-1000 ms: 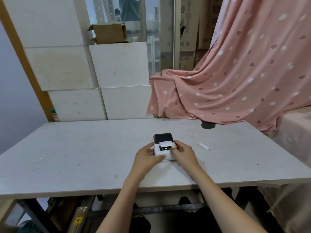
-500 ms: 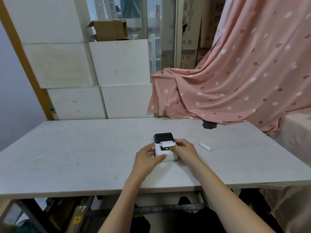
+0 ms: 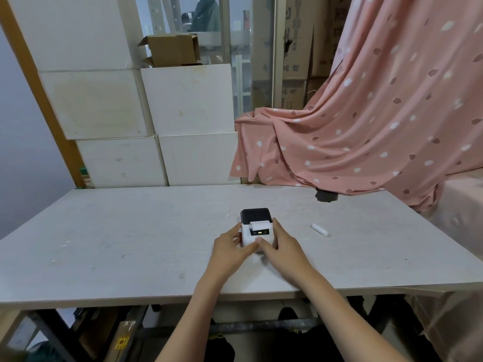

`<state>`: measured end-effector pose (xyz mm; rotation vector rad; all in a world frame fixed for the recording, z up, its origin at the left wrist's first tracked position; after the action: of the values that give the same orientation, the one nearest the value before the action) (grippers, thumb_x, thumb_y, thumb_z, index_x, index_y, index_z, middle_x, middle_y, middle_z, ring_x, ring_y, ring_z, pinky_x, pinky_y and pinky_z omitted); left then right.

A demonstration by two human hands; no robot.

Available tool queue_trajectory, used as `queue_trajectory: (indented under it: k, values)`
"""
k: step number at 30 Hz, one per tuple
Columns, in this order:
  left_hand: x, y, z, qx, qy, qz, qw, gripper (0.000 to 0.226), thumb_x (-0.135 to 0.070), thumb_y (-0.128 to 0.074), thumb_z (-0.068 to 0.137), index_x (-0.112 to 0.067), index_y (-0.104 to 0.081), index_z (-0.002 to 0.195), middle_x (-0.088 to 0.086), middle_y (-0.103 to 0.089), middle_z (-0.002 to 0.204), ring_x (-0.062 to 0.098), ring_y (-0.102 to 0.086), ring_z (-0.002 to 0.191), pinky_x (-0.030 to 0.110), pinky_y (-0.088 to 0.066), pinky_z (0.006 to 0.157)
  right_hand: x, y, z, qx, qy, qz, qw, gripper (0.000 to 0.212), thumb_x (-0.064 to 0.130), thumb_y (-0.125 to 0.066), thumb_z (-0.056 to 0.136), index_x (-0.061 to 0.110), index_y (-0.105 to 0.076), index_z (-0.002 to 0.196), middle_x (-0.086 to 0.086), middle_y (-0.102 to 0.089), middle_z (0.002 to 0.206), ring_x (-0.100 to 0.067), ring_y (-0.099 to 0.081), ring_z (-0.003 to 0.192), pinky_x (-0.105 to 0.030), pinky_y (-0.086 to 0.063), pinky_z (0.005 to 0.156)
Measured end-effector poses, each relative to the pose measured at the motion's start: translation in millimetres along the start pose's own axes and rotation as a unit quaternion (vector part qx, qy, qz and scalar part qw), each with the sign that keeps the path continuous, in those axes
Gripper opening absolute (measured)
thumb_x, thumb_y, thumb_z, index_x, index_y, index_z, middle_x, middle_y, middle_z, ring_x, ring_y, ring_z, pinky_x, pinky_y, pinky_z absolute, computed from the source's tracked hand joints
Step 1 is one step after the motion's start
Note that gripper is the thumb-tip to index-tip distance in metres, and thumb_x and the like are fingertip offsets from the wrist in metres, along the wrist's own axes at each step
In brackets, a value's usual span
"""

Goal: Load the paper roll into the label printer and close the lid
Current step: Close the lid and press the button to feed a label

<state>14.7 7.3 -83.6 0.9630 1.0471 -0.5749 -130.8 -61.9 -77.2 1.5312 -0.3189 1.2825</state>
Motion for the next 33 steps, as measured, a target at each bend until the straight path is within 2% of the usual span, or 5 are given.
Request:
queue_trajectory:
  k: [4,12,17,25,33]
  values:
    - [-2.3,0.3,-4.3,0.005,-0.017,0.019,1.000,0.052,-0.028,-0.084,0.077,-0.058,-0.056,0.108,-0.026,-0.072,0.101,-0.012,-0.066,0.098,0.005,-0.049,0.078,-7.6,-4.8,0.4,-0.005,-0.008,-0.055,0.998,0.080,0.056,-0.056,0.088,0.028,-0.028,0.157,0.009,-0.057,0.144,-0.015,-0.058,0.127,-0.040,-0.050,0.106]
    - [2.8,1.0,-0.8,0.008,-0.022,0.018,1.000,0.059,-0.026,-0.087,0.075,-0.041,-0.060,0.125,-0.025,-0.068,0.102,-0.020,-0.062,0.091,0.001,-0.046,0.075,-11.0,4.4,1.6,-0.013,0.021,0.031,0.999,0.049,0.032,-0.075,0.088,0.034,-0.056,0.132,0.014,-0.072,0.113,-0.004,-0.066,0.104,-0.028,-0.055,0.090]
    - [3.9,1.5,-0.4,0.008,-0.019,-0.006,1.000,0.071,-0.040,-0.091,0.069,-0.034,-0.061,0.133,-0.014,-0.071,0.117,-0.003,-0.065,0.110,0.013,-0.052,0.092,-12.3,8.4,1.4,-0.012,0.030,0.048,0.998,0.049,0.033,-0.079,0.084,0.036,-0.060,0.129,0.015,-0.074,0.110,-0.003,-0.067,0.102,-0.023,-0.055,0.085]
    - [7.1,0.5,1.3,0.006,-0.015,-0.005,1.000,0.069,-0.037,-0.090,0.071,-0.036,-0.061,0.133,-0.014,-0.072,0.118,-0.002,-0.065,0.113,0.013,-0.052,0.092,-13.3,7.9,1.7,-0.013,0.038,0.058,0.998,0.055,0.034,-0.081,0.083,0.035,-0.060,0.134,0.015,-0.075,0.110,-0.001,-0.068,0.102,-0.022,-0.055,0.087]
    - [9.3,0.6,2.4,0.004,-0.020,-0.004,1.000,0.071,-0.042,-0.090,0.070,-0.035,-0.061,0.134,-0.012,-0.072,0.122,0.002,-0.065,0.116,0.024,-0.054,0.099,-14.6,6.9,2.5,-0.013,0.044,0.064,0.997,0.055,0.037,-0.081,0.083,0.037,-0.060,0.134,0.016,-0.075,0.111,-0.001,-0.068,0.103,-0.025,-0.056,0.089]
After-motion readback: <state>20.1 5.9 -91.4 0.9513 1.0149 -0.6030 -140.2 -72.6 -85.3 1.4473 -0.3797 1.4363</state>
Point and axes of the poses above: each hand's wrist, its own z-axis towards the middle knuckle, its own y-axis out of the back of the hand, x = y × z, the point moved 5 cm from there along z, towards the middle knuckle
